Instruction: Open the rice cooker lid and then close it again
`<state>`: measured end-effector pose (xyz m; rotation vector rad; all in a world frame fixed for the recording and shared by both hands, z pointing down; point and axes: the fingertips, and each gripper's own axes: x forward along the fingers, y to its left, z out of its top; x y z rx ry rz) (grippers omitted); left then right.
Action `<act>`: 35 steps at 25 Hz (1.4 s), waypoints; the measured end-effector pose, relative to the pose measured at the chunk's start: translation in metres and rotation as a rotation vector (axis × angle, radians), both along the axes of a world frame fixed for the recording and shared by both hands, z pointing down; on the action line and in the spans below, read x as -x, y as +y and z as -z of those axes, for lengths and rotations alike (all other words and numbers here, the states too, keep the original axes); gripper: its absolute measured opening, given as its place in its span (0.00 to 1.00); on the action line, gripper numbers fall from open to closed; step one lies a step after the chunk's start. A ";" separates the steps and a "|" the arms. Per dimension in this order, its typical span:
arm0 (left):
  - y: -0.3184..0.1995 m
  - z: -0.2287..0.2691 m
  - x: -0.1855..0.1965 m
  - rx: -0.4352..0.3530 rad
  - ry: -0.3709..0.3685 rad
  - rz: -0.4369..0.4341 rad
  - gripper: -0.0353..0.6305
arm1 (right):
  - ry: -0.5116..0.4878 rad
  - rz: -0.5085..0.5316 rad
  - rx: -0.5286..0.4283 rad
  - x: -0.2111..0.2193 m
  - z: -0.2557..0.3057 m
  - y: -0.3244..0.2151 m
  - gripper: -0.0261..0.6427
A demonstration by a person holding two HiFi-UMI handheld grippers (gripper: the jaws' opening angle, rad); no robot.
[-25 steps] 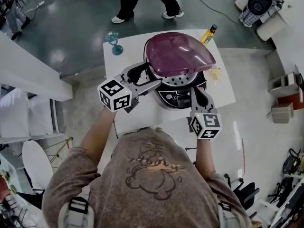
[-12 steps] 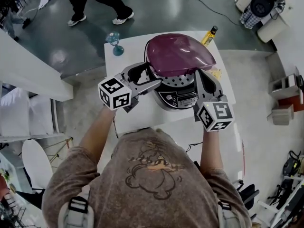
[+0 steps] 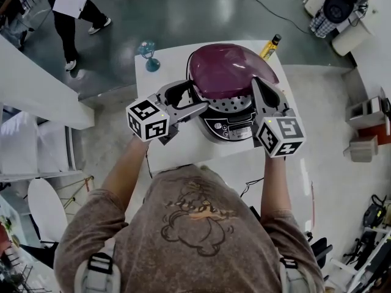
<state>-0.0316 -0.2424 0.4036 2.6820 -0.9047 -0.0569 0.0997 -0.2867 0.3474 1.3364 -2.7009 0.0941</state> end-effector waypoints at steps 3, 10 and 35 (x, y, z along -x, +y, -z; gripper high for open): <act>0.001 -0.001 0.000 0.002 0.005 0.001 0.58 | 0.003 0.006 0.005 0.000 -0.002 0.001 0.05; 0.003 -0.006 0.001 0.012 0.013 -0.003 0.58 | -0.002 0.008 0.021 -0.001 -0.011 0.006 0.05; 0.013 -0.017 -0.004 0.039 0.006 -0.029 0.58 | 0.038 -0.020 0.099 -0.005 -0.068 0.027 0.05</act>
